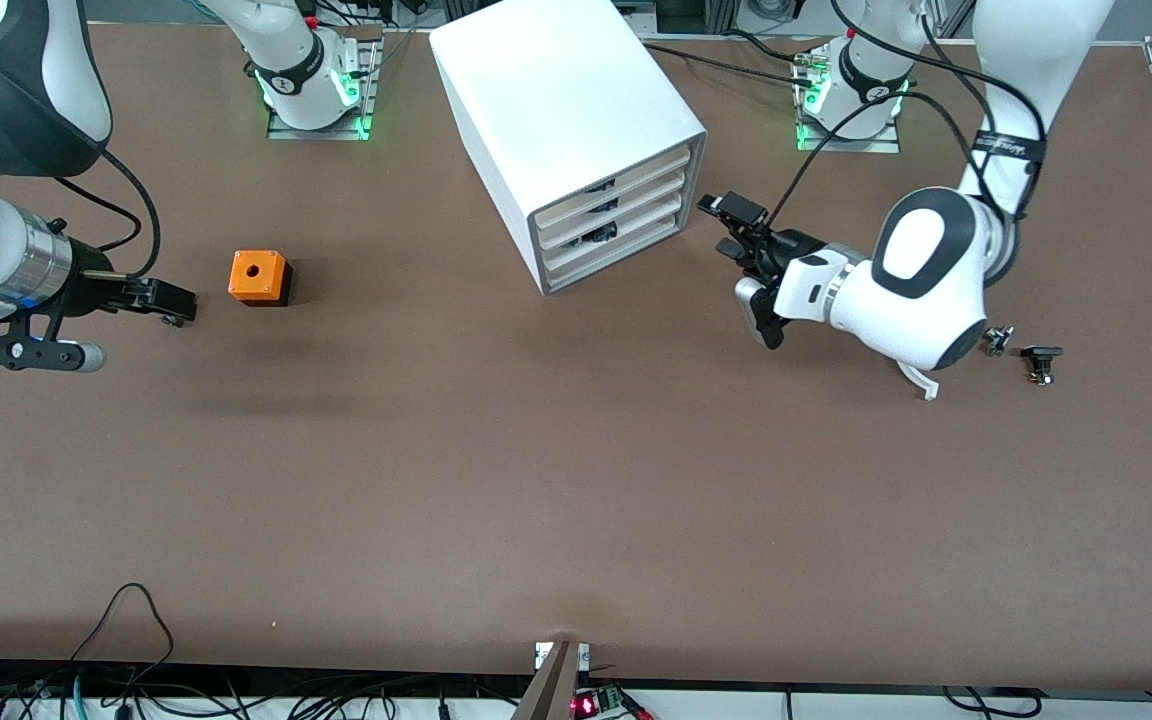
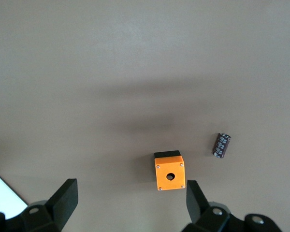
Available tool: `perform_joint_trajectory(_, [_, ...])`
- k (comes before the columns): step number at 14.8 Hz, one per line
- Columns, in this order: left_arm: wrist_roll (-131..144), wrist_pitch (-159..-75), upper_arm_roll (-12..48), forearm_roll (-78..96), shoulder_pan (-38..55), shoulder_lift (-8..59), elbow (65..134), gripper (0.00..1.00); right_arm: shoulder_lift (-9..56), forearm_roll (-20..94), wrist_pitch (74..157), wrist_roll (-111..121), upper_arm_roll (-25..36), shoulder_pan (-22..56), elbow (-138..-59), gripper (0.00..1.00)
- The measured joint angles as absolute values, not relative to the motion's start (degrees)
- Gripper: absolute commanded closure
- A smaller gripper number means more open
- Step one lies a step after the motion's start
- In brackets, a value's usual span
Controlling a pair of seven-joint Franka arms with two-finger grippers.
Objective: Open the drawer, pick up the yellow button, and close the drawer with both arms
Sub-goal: 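Move the left gripper toward the cabinet's drawer handle, then grasp the drawer handle with the left gripper while the right gripper rises, then pull the drawer open with the left gripper while the right gripper approaches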
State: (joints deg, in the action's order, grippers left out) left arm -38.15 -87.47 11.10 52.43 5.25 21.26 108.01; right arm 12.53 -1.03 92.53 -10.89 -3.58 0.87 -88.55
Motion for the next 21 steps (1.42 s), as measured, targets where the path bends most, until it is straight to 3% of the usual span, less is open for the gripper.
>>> perform_joint_trajectory(1, [-40.22, -89.61, 11.70, 54.63, 5.27, 20.82, 110.71, 0.09, 12.57, -1.01, 92.53, -11.55, -3.60, 1.09, -88.56, 0.01])
perform_joint_trajectory(3, [-44.26, -92.51, 12.95, 58.61, 5.30, 19.47, 116.01, 0.24, 13.02, -0.96, 92.58, -15.53, -3.66, 1.95, -88.56, 0.01])
perform_joint_trajectory(8, [-47.52, -93.40, 15.56, 60.88, 5.29, 15.37, 124.16, 0.39, 14.70, -0.93, 94.08, -28.93, -3.78, 6.62, -88.55, 0.01])
perform_joint_trajectory(15, [-51.19, -95.13, 16.92, 60.89, 5.30, 14.59, 125.90, 0.42, 15.25, 1.96, 94.39, -44.29, -3.85, 10.20, -87.63, 0.01])
perform_joint_trajectory(21, [-51.64, -97.10, 17.36, 60.89, 5.77, 14.60, 125.95, 0.42, 19.95, 4.05, 94.73, -56.48, -3.94, 13.95, -81.00, 0.01])
